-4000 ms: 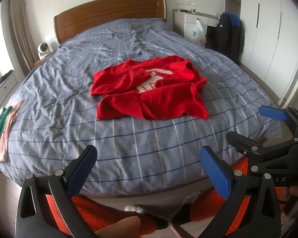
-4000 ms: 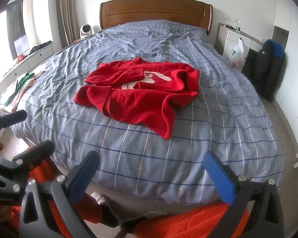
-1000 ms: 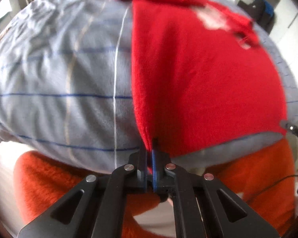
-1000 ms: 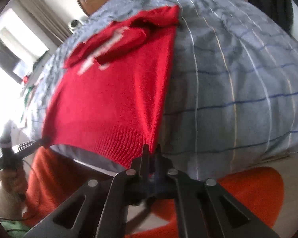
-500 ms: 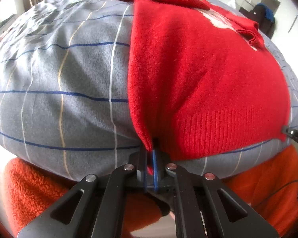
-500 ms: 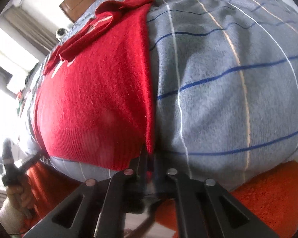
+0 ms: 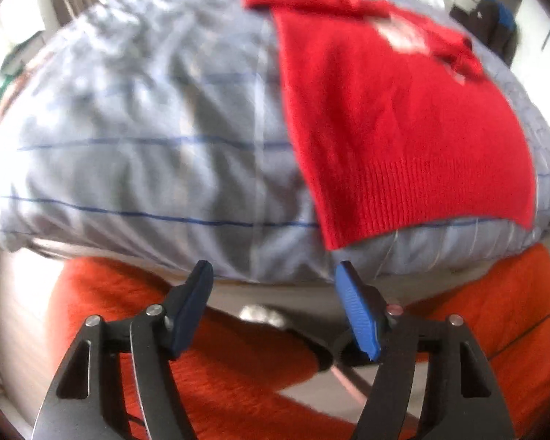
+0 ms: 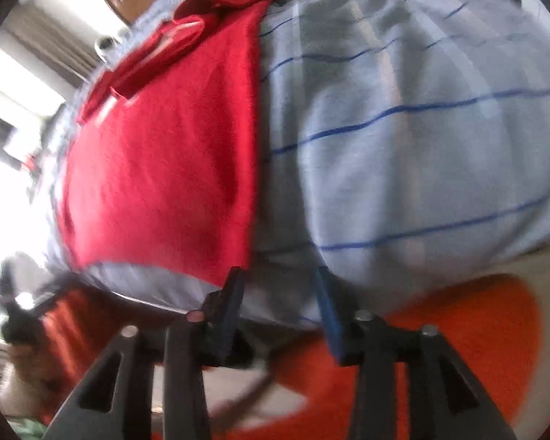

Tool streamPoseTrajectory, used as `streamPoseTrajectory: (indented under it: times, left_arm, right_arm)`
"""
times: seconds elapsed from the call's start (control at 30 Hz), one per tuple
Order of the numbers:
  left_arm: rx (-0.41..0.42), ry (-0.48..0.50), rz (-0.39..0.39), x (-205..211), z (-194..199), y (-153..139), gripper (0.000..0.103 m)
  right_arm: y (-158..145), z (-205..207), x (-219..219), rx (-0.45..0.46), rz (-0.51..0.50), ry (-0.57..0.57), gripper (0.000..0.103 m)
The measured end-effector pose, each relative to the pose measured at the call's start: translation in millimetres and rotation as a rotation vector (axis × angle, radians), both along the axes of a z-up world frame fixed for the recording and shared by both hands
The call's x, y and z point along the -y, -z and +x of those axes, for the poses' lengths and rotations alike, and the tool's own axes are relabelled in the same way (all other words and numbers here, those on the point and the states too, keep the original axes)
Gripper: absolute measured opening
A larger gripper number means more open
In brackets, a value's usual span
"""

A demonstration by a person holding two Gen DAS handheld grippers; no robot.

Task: Fold small clothes

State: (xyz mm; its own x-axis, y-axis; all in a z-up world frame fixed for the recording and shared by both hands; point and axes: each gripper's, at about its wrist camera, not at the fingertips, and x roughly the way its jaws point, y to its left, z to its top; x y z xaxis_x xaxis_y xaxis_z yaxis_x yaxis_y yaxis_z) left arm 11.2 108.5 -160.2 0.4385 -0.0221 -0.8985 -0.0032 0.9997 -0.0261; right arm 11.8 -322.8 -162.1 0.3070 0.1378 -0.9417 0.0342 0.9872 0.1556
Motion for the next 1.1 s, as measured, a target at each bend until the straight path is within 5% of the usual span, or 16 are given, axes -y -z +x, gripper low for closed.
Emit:
streamPoseTrajectory:
  times: [0.13,0.3,0.43,0.53,0.57,0.6,0.63,0.73,0.9,1.0,1.1]
  left_arm:
    - [0.108,-0.091,-0.017,-23.5,-1.9,-21.7,0.075]
    - [0.097,-0.144,-0.045,-32.7,6.7,-27.2,0.075]
    - [0.113,-0.140,-0.033,-14.2,-10.0,-33.4,0.075]
    - [0.114,-0.145,-0.004,-12.9,-15.5,-34.9,0.075]
    - [0.110,-0.155,0.001,-16.2,-18.5,-34.9,0.075]
    - [0.109,-0.167,0.001,-20.8,-22.1,-35.5,0.075]
    - [0.112,-0.179,-0.002,-24.8,-23.3,-35.8,0.075]
    - [0.110,-0.209,-0.010,-36.2,-26.4,-35.4,0.075]
    - [0.092,-0.222,-0.042,-40.2,-16.7,-29.5,0.075]
    - [0.097,-0.198,-0.049,-30.3,-10.7,-29.5,0.075]
    - [0.090,-0.148,-0.046,-12.6,-3.3,-28.4,0.075]
  right_arm:
    - [-49.0,20.2,-22.0,0.120,-0.252,-0.121,0.046]
    - [-97.6,76.6,-104.6,0.348,-0.155,-0.388,0.060]
    - [-77.9,125.0,-181.3,0.425,-0.229,-0.625,0.066]
    - [-37.8,159.2,-203.7,0.354,-0.295,-0.677,0.063]
    - [-24.8,167.8,-202.8,0.322,-0.308,-0.671,0.054]
    - [-18.5,176.6,-197.5,0.297,-0.310,-0.648,0.019]
    - [-22.4,183.0,-180.1,0.297,-0.255,-0.565,0.008]
    - [-66.9,184.5,-109.7,0.375,-0.077,-0.311,0.007]
    - [-133.8,173.5,50.7,0.497,-0.066,0.084,0.007]
    - [-144.0,155.8,151.9,0.476,-0.088,0.338,0.007]
    - [-131.3,143.5,211.4,0.421,-0.082,0.457,0.007]
